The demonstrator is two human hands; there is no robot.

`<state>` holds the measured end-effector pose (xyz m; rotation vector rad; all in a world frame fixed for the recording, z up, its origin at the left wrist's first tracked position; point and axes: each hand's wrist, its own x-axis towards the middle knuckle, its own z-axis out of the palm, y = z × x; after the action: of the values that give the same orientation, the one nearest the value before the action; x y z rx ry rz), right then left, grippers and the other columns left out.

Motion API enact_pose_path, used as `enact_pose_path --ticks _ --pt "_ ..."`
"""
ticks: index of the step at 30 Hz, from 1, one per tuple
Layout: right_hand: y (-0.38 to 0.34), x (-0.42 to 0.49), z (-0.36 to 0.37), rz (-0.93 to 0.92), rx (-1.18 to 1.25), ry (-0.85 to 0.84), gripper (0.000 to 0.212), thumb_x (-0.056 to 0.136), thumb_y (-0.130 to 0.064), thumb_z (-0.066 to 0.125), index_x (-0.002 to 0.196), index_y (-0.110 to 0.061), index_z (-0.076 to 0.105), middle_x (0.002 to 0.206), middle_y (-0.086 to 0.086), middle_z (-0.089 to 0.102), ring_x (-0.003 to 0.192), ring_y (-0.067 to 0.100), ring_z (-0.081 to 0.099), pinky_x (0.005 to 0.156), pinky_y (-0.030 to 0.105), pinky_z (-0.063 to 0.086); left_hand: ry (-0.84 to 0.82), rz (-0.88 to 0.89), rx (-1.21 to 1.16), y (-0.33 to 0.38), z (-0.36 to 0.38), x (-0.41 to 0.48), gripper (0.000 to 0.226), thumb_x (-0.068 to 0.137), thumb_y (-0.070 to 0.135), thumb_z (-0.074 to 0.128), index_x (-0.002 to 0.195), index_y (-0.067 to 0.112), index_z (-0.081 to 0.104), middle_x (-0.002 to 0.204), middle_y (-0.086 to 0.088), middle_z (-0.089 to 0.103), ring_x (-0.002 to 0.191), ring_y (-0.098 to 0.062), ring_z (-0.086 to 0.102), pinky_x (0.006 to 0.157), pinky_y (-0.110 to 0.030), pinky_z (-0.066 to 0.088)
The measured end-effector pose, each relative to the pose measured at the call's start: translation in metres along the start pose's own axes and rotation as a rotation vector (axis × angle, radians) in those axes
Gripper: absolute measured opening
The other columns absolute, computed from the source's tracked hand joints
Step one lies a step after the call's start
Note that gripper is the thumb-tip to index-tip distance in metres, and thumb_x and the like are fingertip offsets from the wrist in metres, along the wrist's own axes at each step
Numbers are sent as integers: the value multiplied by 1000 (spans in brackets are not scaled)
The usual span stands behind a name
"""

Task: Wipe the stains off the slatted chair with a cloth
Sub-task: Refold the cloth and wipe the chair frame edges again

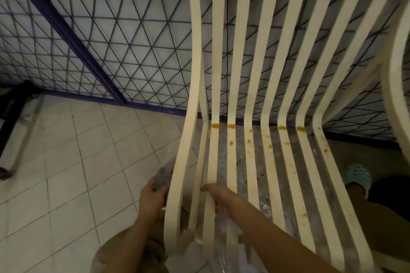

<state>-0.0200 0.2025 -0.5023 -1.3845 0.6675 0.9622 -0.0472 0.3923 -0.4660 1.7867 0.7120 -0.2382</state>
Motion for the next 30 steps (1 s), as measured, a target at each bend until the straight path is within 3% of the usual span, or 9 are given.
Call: enact_pose_path --ticks 3,6,11,13,19,23,27,30 --pt "-19 -49 -13 -103 -62 -43 67 85 -30 68 141 -8 39 136 12 49 123 31 50 100 40 47 121 112 -128 47 -21 -12 29 89 33 67 114 21 57 110 -10 66 94 -27 68 83 -50 57" --pt "-35 -96 -35 -271 -104 -41 45 94 -22 58 137 -12 50 133 8 55 119 24 53 89 31 44 165 300 -171 89 -29 -35 45 88 26 68 127 16 49 120 -8 61 104 -27 64 86 -46 56" --pt "-48 -164 -58 -494 -61 -128 21 93 -23 59 112 -17 68 110 6 72 105 22 68 91 39 51 124 549 -180 135 0 -88 42 88 19 69 125 17 51 109 6 63 95 -4 66 73 -25 58" --pt "-48 -182 -64 -584 -26 -120 21 96 -24 57 113 -17 67 109 6 72 105 24 67 90 40 52 68 602 -176 142 21 -106 41 87 17 70 123 24 52 111 9 63 95 1 65 70 -20 57" --pt "-34 -200 -88 -759 132 -8 33 97 -25 57 130 -30 56 118 -2 67 106 17 66 90 40 54 -198 596 -97 134 86 -144 58 80 22 77 129 34 49 121 15 58 108 0 60 80 -28 58" --pt "-11 -200 -115 -791 183 24 54 91 -16 66 140 -31 47 129 -2 61 113 16 63 94 43 54 -343 541 -44 112 127 -160 71 83 14 75 140 33 39 120 24 52 107 8 56 80 -12 52" --pt "22 -193 -150 -790 111 125 68 86 -10 72 145 -28 42 133 -2 57 114 16 63 93 41 55 -534 386 -26 85 164 -174 65 87 4 64 136 38 39 132 4 58 110 -4 61 82 -25 55" --pt "44 -190 -175 -805 -45 212 68 81 -10 76 142 -24 47 132 -6 59 118 9 59 97 31 52 -644 278 -27 74 188 -185 65 91 -9 50 142 27 34 126 -4 59 108 -9 62 79 -24 56"
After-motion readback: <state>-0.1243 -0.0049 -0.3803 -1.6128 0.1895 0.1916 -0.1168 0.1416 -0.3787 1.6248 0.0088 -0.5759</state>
